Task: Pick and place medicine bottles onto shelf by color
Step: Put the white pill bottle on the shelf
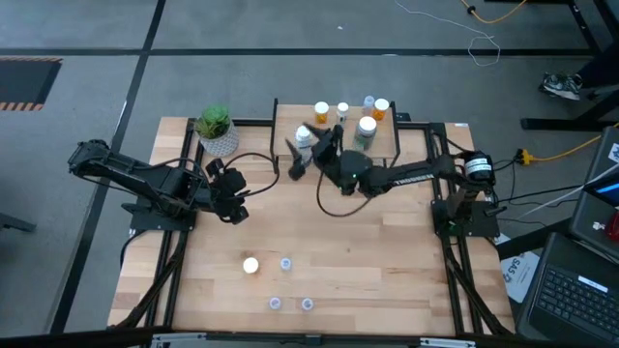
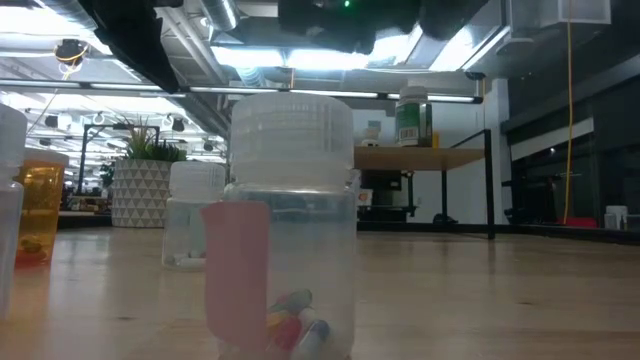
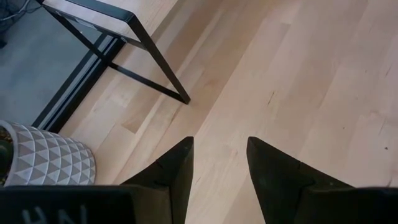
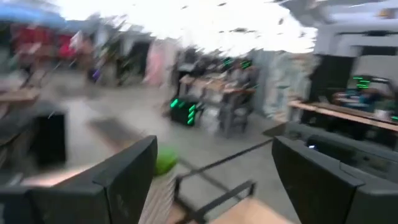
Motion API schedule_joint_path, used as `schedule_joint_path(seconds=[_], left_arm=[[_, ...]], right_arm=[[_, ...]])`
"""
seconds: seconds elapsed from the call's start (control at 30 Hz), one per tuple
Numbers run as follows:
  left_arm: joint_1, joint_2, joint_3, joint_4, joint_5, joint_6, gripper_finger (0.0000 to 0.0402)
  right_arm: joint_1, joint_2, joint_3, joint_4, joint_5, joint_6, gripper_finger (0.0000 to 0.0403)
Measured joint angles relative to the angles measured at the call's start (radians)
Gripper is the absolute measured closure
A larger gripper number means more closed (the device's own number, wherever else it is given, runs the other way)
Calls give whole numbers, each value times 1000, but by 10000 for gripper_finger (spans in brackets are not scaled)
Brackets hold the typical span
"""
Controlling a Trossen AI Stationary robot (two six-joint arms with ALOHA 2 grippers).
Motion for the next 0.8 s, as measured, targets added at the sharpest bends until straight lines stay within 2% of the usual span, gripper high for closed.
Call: schedule_joint_path(seconds=[0.07, 0.17, 0.33, 0.4, 0.5, 0.67, 0.8], left_arm=[[0, 0, 0, 0, 0, 0, 257], [0, 0, 0, 0, 0, 1, 257], [0, 0, 0, 0, 0, -6, 257], [-1, 0, 0, -3, 1, -29, 257], [-3, -5, 0, -32, 3, -31, 257], [-22, -41, 0, -95, 8, -33, 257], [-42, -75, 0, -97, 8, -51, 257]], right_arm=[[19, -15, 27, -144, -17, 6, 83], [28, -21, 133, -475, -27, 71, 85], [-17, -17, 386, -1071, -241, 215, 100], [-34, -15, 455, -1227, -262, 234, 108], [-53, -15, 525, -1359, -277, 229, 120], [-80, -15, 540, -1430, -474, 187, 130], [-106, -15, 494, -1436, -486, 186, 131]])
